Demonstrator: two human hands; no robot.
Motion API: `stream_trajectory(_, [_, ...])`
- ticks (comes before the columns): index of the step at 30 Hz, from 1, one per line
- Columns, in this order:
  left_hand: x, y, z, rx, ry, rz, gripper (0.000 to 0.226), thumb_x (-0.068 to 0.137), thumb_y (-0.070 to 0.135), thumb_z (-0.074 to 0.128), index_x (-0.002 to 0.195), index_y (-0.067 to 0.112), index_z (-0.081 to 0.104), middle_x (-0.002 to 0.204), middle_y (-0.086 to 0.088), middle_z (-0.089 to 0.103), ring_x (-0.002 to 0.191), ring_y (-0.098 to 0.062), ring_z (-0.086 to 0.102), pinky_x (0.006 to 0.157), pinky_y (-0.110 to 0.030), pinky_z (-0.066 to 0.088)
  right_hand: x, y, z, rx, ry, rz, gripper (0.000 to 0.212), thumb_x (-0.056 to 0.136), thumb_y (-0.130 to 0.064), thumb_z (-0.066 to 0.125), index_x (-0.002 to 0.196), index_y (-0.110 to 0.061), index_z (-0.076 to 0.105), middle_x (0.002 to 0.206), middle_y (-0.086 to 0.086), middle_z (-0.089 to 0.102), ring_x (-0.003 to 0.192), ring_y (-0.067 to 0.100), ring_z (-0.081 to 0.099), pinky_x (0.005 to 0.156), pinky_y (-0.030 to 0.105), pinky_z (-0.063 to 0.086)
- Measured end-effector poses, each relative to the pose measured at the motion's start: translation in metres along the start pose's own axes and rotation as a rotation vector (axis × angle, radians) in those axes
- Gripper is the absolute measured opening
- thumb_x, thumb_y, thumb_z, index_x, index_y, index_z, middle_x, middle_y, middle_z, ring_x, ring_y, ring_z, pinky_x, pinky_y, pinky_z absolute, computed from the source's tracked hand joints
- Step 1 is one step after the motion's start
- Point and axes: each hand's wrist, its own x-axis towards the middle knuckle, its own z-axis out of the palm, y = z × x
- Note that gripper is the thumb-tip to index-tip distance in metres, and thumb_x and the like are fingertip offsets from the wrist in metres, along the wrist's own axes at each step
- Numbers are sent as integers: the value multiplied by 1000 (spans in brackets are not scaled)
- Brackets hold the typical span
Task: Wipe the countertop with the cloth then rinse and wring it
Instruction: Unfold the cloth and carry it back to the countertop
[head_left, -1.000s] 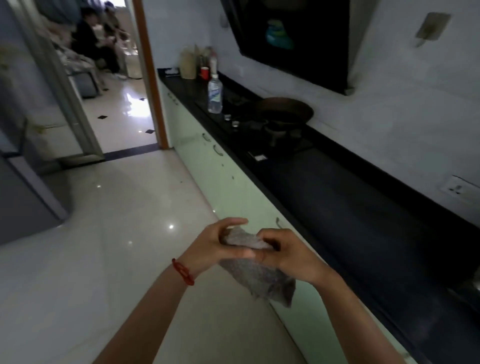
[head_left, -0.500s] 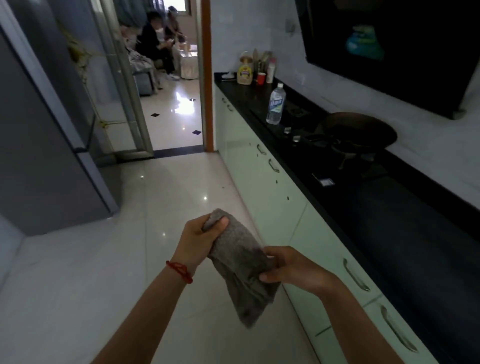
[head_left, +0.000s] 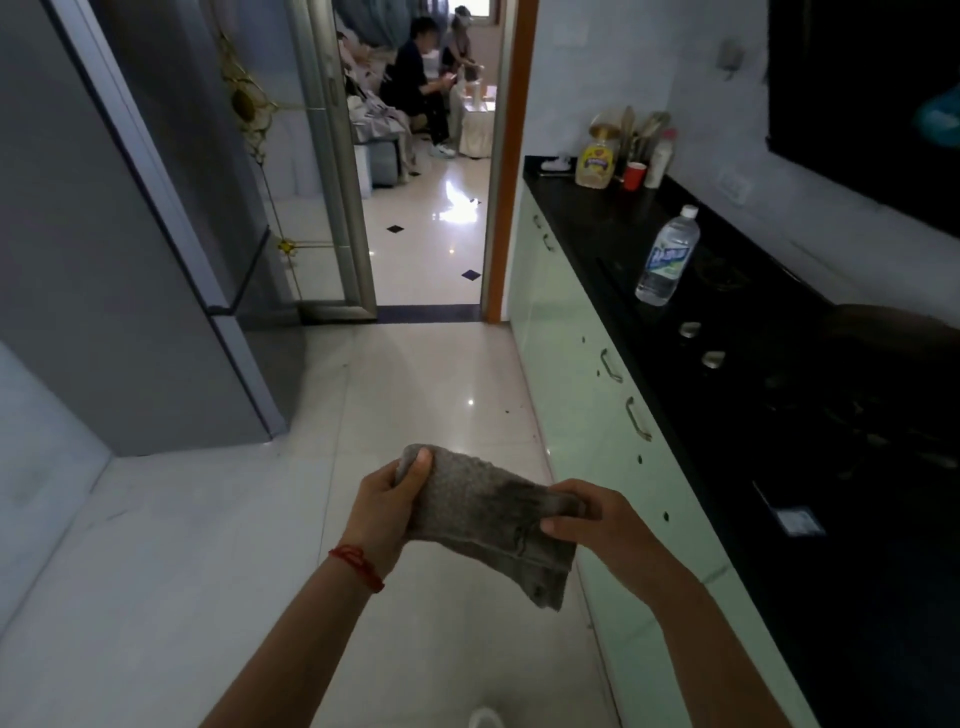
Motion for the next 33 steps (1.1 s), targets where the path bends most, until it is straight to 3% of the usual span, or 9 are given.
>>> stream_trajectory(5, [80, 19, 18, -23, 54, -71, 17, 90, 30, 50, 85, 18, 62, 94, -10, 63, 87, -26, 60, 64, -31, 52, 99, -16, -24, 247, 80, 133, 10, 80, -1, 61, 83, -11, 62, 86, 14, 63, 79, 27, 64, 59, 31, 57])
stream_trajectory(10, [161, 23, 24, 59, 163, -114, 14, 86, 28, 57, 78, 18, 61, 85, -2, 60, 83, -19, 56, 69, -28, 47, 196, -26, -30, -92, 328, 71, 9, 77, -7, 68, 81, -12, 62, 81, 8, 64, 76, 22, 61, 70, 30, 52])
stream_trajectory(14, [240, 29, 33, 222, 195, -19, 22, 87, 20, 58, 65, 26, 57, 69, 1, 59, 68, -9, 56, 55, -14, 44, 279, -36, -28, -310, 477, -26, 17, 77, -11, 68, 92, -8, 60, 79, 2, 58, 69, 13, 54, 54, 10, 39])
stream_trajectory(17, [306, 38, 40, 293, 168, 19, 21, 87, 16, 57, 67, 20, 59, 66, -2, 60, 64, -12, 58, 51, -11, 48, 345, -49, -24, -389, 547, -72, 19, 77, -12, 67, 94, -9, 59, 79, 2, 61, 68, 13, 55, 52, 14, 43])
stream_trajectory(20, [374, 56, 43, 314, 131, 45, 16, 86, 13, 58, 74, 5, 64, 69, -13, 62, 66, -23, 59, 62, -29, 52, 414, -73, -24, -444, 558, -79, 21, 80, -16, 66, 99, -11, 59, 88, 6, 66, 75, 18, 61, 63, 28, 54])
stream_trajectory(24, [456, 84, 53, 307, 22, 99, 17, 88, 14, 56, 74, 10, 63, 66, -9, 63, 60, -19, 60, 53, -12, 50, 496, -108, -27, -422, 533, -107, 28, 81, -23, 67, 107, -16, 60, 94, 4, 69, 81, 15, 64, 72, 27, 56])
stream_trajectory(28, [532, 112, 78, 131, -48, 8, 22, 92, 10, 46, 80, 17, 63, 69, -2, 63, 56, -3, 62, 50, -8, 48, 559, -131, -37, -421, 519, -162, 41, 83, -24, 65, 122, -16, 55, 106, 3, 70, 90, 12, 64, 85, 28, 55])
stream_trajectory(30, [571, 120, 90, -11, -63, -80, 21, 93, 14, 44, 84, 19, 63, 78, -1, 66, 66, -4, 65, 55, -13, 51, 584, -134, -49, -409, 510, -197, 42, 85, -18, 62, 126, -14, 53, 109, 5, 69, 91, 8, 62, 87, 24, 53])
stream_trajectory(33, [630, 130, 108, -35, -146, -108, 11, 83, 25, 59, 93, 24, 63, 92, -3, 70, 80, -12, 68, 62, -20, 54, 623, -138, -75, -475, 462, -239, 41, 85, -9, 57, 126, -14, 53, 106, 6, 69, 88, 3, 55, 79, 5, 42])
